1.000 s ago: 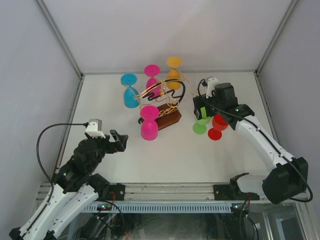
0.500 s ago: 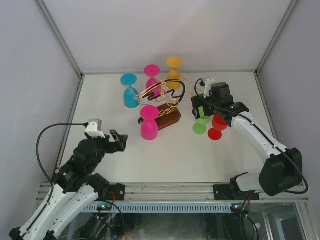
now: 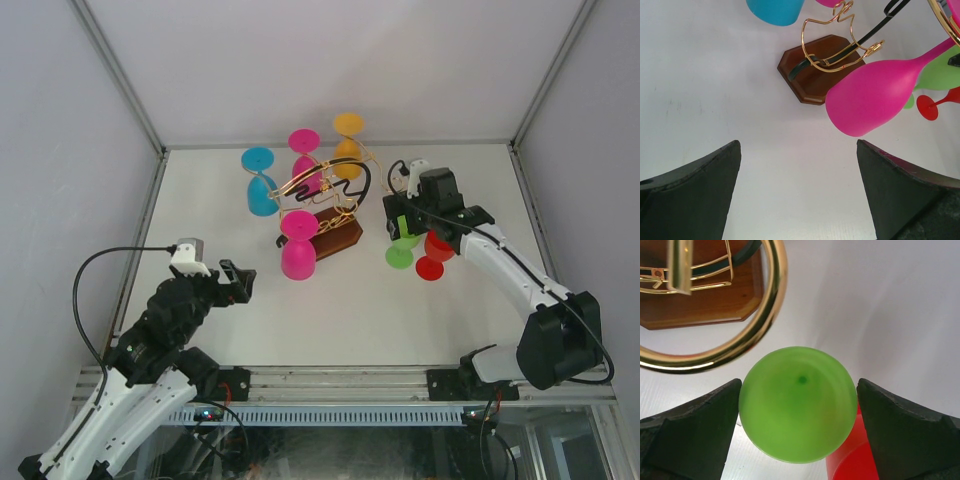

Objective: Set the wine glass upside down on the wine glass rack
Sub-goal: Pick up the wine glass at the center of the board.

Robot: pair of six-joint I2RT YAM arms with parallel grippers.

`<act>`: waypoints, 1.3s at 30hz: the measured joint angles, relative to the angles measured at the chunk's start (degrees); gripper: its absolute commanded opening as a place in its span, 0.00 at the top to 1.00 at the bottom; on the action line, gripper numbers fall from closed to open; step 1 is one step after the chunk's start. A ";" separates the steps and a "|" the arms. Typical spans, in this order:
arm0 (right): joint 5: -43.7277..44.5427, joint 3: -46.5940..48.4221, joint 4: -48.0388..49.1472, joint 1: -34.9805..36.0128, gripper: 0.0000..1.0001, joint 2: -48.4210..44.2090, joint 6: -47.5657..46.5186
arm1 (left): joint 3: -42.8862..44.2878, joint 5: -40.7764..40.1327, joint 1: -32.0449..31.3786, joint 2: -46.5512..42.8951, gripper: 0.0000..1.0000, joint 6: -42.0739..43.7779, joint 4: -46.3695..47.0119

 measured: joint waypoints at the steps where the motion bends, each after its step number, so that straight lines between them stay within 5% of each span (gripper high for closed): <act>1: 0.22 -0.07 -0.04 0.13 0.03 0.00 0.00 | 0.00 0.00 0.00 0.00 0.00 0.00 -0.02; 20: 3.19 -1.38 -0.63 3.34 0.05 0.00 -0.44 | 0.00 -0.24 0.00 -0.92 0.00 -0.04 -0.98; 39: 5.18 -2.54 -0.35 10.71 0.22 -2.91 0.68 | 0.02 -7.32 0.00 -5.73 0.00 -2.10 -3.76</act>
